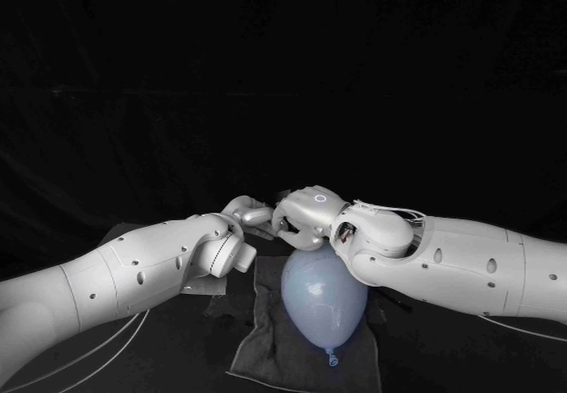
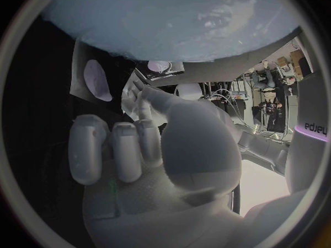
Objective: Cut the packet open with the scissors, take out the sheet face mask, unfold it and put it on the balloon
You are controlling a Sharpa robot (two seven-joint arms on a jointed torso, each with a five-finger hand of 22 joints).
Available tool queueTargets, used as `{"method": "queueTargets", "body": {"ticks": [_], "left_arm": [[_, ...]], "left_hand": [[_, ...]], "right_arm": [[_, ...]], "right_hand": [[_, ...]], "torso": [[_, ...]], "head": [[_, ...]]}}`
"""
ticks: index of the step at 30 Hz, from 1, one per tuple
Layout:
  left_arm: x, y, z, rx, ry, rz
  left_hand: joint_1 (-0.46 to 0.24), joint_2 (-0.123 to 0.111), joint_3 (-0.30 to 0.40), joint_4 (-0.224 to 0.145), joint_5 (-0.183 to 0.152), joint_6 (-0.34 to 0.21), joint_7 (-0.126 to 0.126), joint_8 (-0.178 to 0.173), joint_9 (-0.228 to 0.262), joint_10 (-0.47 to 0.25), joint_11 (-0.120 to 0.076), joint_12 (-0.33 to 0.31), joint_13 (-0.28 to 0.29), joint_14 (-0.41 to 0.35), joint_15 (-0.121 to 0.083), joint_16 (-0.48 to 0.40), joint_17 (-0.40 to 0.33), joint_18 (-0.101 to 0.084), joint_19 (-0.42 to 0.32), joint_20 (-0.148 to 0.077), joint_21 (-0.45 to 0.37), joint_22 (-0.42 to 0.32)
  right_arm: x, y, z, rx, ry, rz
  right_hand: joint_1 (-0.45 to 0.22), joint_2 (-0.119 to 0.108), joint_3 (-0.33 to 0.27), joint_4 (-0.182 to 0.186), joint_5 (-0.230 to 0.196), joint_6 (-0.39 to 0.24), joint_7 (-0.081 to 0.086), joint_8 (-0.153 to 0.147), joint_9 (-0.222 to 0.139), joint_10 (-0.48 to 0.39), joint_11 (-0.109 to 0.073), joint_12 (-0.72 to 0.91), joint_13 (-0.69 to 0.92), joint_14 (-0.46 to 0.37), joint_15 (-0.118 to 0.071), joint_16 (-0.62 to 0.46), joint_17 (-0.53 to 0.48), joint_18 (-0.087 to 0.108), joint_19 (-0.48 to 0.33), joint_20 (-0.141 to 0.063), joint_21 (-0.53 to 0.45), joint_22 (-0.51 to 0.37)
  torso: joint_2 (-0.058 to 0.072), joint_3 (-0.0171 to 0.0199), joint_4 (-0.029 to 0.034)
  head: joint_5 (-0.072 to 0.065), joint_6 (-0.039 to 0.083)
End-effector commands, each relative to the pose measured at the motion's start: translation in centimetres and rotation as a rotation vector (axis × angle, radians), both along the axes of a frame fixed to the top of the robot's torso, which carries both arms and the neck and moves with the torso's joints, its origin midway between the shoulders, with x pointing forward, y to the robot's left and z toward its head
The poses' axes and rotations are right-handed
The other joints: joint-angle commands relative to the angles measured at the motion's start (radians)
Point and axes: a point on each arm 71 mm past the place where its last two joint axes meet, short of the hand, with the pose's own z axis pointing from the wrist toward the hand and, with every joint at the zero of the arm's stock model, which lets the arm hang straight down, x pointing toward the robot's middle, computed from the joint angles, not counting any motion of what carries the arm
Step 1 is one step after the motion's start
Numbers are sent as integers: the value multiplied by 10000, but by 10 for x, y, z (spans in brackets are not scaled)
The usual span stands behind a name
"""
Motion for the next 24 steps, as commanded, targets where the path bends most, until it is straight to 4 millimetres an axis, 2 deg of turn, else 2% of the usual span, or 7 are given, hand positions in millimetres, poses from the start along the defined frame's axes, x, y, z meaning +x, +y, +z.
{"method": "queueTargets", "body": {"ticks": [1, 4, 9, 15, 19, 24], "left_arm": [[-3, -3, 1, -127, 167, -242], [-5, -3, 1, -153, 235, -311], [-7, -4, 2, -174, 274, -352], [-8, -3, 2, -176, 299, -341], [-8, -3, 2, -179, 308, -330], [-8, -2, 2, -172, 314, -290]], "left_hand": [[-32, 46, 11, -77, 79, 121, -50, 177, 906, 50, 8, 60, 18, 84, -22, 43, 14, 186, -84, 5, 58, 13], [-40, 45, 14, -82, 100, 123, -52, 180, 908, 54, 5, 62, 18, 85, -24, 48, 16, 185, -88, 6, 59, 14], [-45, 45, 17, -85, 113, 125, -53, 182, 910, 56, 4, 64, 18, 85, -25, 51, 18, 185, -90, 6, 60, 14], [-45, 45, 17, -85, 113, 125, -53, 182, 910, 56, 4, 64, 18, 85, -25, 51, 18, 185, -90, 6, 60, 14], [-49, 46, 21, -89, 127, 127, -55, 185, 912, 58, 1, 66, 19, 85, -26, 54, 20, 185, -93, 7, 62, 14], [-50, 47, 22, -91, 131, 127, -56, 185, 912, 58, 1, 67, 19, 85, -26, 55, 21, 185, -94, 7, 62, 15]], "right_arm": [[4, -2, -2, -370, -173, -383], [5, -2, -3, -443, -140, -448], [6, -3, -2, -386, -374, -610], [8, -7, -1, -359, -649, -957], [9, -10, 0, -447, -800, -1187], [9, -13, 1, -346, -1022, -1359]], "right_hand": [[-39, 27, -9, 65, -62, -82, 18, 1, -14, 105, 15, 12, 1038, 730, 79, 70, 1067, -73, 271, 57, 35, 2043], [-50, 30, -8, 79, -82, -102, 28, -10, -20, 102, 23, 12, 1043, 728, 85, 70, 1065, -69, 263, 61, 18, 2040], [-79, 13, -9, 110, -135, -173, 55, -50, -42, 74, 45, -10, 1028, 728, 103, 72, 1072, -69, 261, 75, 14, 2045], [-166, -298, -75, 151, -392, -457, 207, -251, -157, -66, 173, -150, 890, 745, 207, 105, 1197, -73, 261, 148, 16, 2062], [-178, -479, -99, 192, -656, -626, 318, -397, -245, -203, 271, -295, 742, 760, 293, 131, 1300, -65, 238, 220, -33, 2058], [-147, -580, -108, 188, -668, -676, 354, -450, -282, -234, 307, -328, 720, 764, 329, 139, 1333, -62, 230, 255, -50, 2057]], "torso": [[-8, 1, -8], [-2, -1, -19], [-11, 2, 14], [-12, -3, -18], [-2, 7, 0], [-3, 5, -17]], "head": [[2, -13], [-9, -12], [-8, -25], [-15, -9], [-14, -14], [-15, -11]]}}
